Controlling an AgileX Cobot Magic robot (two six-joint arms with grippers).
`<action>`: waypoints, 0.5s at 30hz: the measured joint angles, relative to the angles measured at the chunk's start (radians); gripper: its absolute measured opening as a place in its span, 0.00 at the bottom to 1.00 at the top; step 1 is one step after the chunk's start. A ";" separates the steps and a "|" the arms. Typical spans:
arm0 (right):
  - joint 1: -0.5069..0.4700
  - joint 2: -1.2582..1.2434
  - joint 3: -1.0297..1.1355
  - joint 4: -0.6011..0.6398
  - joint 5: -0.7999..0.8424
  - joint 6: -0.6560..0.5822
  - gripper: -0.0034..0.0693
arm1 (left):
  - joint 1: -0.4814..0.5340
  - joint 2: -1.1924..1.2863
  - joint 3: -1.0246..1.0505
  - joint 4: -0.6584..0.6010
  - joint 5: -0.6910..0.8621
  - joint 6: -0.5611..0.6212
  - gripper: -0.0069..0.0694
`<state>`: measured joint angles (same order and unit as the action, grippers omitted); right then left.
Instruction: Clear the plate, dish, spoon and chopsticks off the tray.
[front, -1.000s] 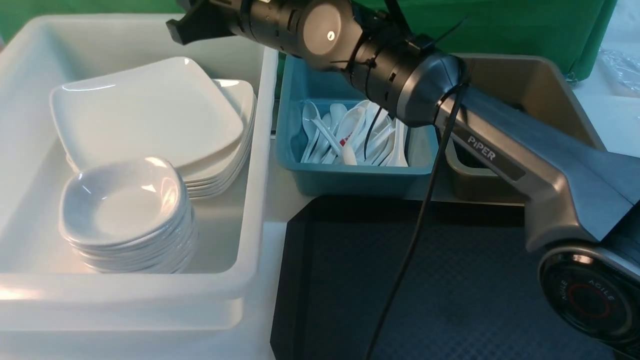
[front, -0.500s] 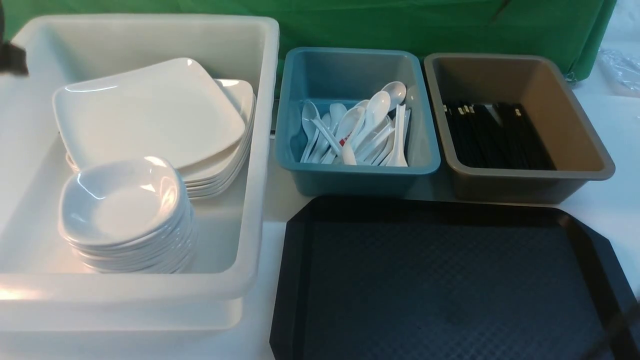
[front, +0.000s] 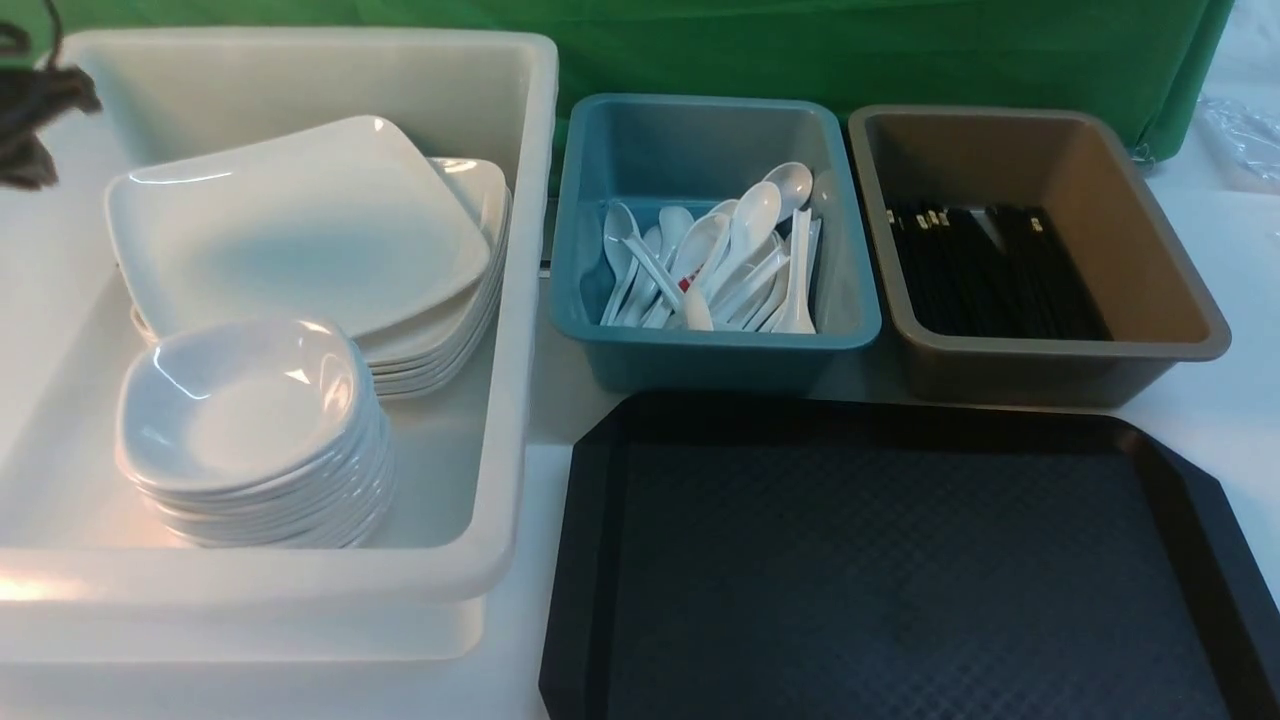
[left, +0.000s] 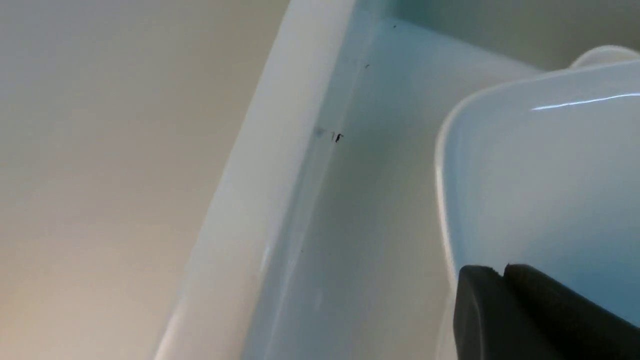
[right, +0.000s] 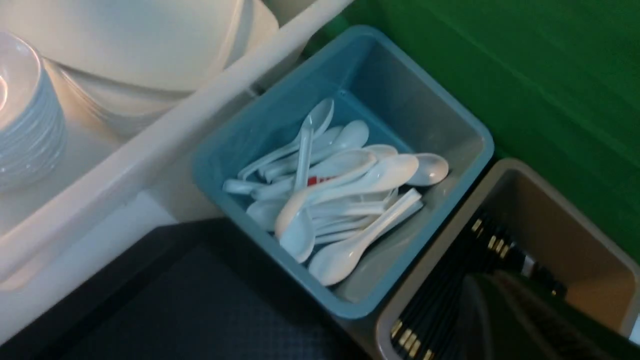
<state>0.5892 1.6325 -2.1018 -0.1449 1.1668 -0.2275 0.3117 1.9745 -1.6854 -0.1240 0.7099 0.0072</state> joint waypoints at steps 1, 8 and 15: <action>0.000 -0.004 0.018 0.000 0.000 0.000 0.09 | 0.000 0.029 -0.010 0.000 -0.011 0.001 0.11; 0.000 -0.009 0.052 0.000 0.000 -0.001 0.09 | -0.002 0.116 -0.025 0.076 -0.148 0.004 0.11; 0.000 -0.015 0.052 0.000 0.000 -0.001 0.09 | -0.002 0.168 -0.035 0.131 -0.236 0.016 0.11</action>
<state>0.5892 1.6171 -2.0497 -0.1449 1.1668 -0.2282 0.3094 2.1423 -1.7200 0.0073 0.4739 0.0235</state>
